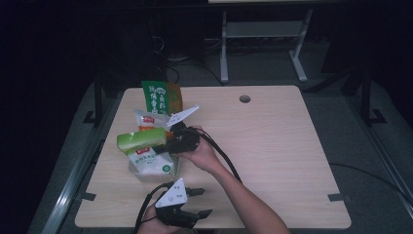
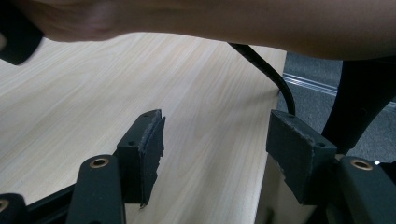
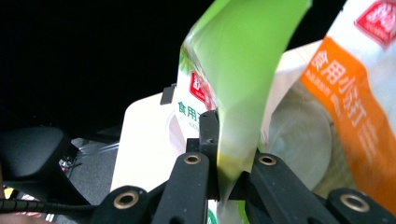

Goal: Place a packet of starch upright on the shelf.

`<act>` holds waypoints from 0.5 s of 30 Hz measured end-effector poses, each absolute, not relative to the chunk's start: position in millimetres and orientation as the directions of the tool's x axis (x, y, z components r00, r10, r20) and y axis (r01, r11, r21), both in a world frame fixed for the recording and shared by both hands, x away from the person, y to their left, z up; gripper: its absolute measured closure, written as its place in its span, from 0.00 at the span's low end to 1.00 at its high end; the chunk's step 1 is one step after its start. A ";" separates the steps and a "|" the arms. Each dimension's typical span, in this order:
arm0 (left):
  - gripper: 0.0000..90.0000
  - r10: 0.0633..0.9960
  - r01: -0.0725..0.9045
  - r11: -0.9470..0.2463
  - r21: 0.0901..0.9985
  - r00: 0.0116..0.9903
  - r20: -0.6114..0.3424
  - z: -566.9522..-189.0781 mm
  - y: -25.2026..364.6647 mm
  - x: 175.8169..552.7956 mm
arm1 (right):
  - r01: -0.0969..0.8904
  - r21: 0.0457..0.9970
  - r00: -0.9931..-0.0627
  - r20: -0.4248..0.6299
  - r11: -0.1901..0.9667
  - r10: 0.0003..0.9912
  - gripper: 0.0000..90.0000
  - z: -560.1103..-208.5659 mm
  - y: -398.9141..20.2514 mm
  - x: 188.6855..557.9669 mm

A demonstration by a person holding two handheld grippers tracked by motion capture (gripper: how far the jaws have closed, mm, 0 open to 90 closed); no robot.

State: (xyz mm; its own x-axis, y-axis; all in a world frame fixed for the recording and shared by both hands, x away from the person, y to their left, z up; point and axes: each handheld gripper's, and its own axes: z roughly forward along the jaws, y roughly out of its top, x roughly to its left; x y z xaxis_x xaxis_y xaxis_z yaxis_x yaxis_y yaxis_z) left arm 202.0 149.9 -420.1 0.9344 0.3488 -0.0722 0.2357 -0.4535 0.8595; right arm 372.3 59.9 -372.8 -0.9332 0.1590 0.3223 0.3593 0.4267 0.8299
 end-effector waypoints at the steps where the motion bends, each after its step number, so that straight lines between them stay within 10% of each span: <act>1: 0.40 0.349 0.236 -0.454 0.859 0.934 -0.072 -420.2 149.9 202.1 | 0.361 0.828 -0.933 0.323 0.429 0.161 0.98 -374.6 58.6 372.3; 15: 0.39 0.372 0.253 -0.454 0.854 0.925 -0.077 -422.7 152.1 207.2 | 0.375 0.819 -0.927 0.340 0.434 0.158 0.95 -380.6 50.0 373.0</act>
